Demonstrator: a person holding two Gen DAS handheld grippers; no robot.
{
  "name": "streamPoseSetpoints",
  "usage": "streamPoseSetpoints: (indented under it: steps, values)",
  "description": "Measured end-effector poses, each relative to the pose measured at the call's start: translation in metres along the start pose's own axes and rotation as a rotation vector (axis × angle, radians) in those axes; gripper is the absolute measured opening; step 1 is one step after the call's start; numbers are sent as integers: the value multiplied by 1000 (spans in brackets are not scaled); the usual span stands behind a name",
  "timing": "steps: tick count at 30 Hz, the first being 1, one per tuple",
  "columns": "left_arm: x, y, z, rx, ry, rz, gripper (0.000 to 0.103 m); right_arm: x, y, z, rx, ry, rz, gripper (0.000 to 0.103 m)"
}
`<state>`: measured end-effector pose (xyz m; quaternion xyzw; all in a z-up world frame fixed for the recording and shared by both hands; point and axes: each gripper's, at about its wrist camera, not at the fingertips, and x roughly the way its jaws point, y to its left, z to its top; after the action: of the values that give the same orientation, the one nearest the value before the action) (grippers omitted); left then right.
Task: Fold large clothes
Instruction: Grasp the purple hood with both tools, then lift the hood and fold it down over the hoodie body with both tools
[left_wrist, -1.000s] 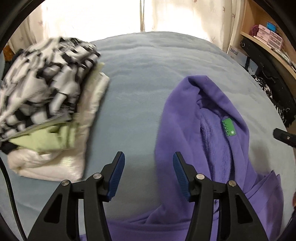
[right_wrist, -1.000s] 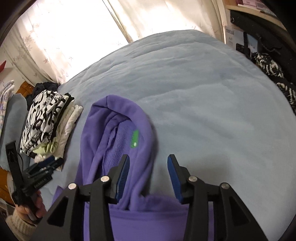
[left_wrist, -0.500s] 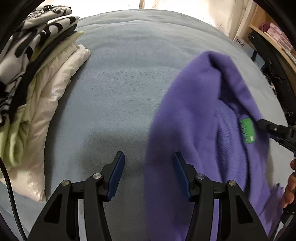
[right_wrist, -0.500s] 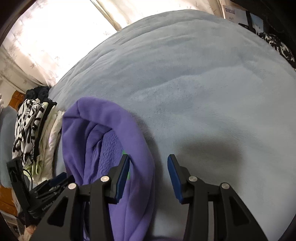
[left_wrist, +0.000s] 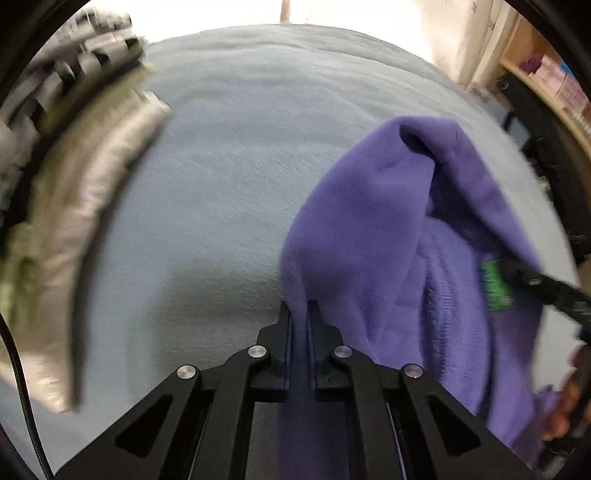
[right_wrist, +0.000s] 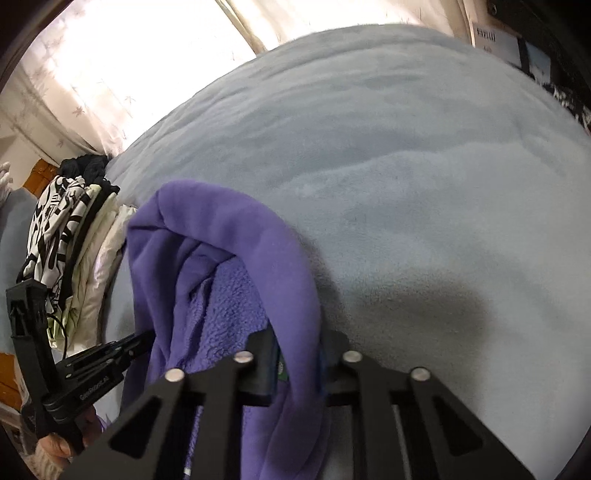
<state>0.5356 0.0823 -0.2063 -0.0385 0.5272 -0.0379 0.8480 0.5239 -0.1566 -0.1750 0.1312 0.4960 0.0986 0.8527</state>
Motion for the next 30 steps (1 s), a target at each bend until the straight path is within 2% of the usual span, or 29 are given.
streamPoseSetpoints:
  steps: [3, 8, 14, 18, 20, 22, 25, 27, 30]
  values:
    - [-22, -6, -4, -8, -37, 55, 3, -22, 4, 0, -11, -45, 3, 9]
    - [-94, 3, -17, -14, -132, 59, 3, -79, 7, -13, -16, -134, 77, 9]
    - [-185, 18, -64, -18, -204, -13, 3, -163, 25, -64, -68, -230, 222, 9]
    - [-228, 30, -122, -36, -196, -91, 3, -201, 24, -115, -81, -250, 265, 9]
    - [-236, 38, -155, -31, -170, -122, 3, -212, 20, -146, -91, -249, 249, 12]
    - [-238, 35, -184, -15, -132, -132, 3, -216, 15, -177, -118, -238, 192, 12]
    - [-231, 36, -234, 0, -75, -116, 4, -210, 4, -215, -136, -170, 103, 17]
    - [-223, 44, -263, -27, -40, -93, 4, -202, -3, -235, -129, -124, 34, 23]
    - [-214, 59, -292, -105, -5, -112, 4, -197, -15, -260, -70, -66, 11, 24]
